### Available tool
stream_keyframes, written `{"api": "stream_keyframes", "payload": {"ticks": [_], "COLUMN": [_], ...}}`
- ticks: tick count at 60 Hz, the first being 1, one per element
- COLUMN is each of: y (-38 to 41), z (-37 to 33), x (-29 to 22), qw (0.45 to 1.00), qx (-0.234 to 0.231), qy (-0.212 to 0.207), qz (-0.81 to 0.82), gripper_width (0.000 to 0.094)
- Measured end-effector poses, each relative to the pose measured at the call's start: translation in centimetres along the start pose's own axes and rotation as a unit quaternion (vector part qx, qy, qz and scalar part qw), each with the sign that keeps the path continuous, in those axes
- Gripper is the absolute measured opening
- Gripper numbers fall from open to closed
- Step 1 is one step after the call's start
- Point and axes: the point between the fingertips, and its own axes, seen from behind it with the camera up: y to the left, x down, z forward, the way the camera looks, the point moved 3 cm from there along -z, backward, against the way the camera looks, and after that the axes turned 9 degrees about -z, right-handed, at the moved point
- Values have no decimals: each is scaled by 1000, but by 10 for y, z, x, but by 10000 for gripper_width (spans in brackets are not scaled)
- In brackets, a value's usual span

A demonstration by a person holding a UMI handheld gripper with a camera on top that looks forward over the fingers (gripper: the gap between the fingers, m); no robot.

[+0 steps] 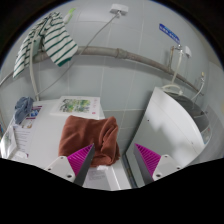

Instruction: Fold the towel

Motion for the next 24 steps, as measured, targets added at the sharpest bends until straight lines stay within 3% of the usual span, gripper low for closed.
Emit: {"api": "stream_keyframes", "payload": {"ticks": [24], "y": [85], "z": [-204], "x": [40], "qw": [994], "qx": [-74], "qy": [-41], "qz": [70], "gripper_width": [845]}}
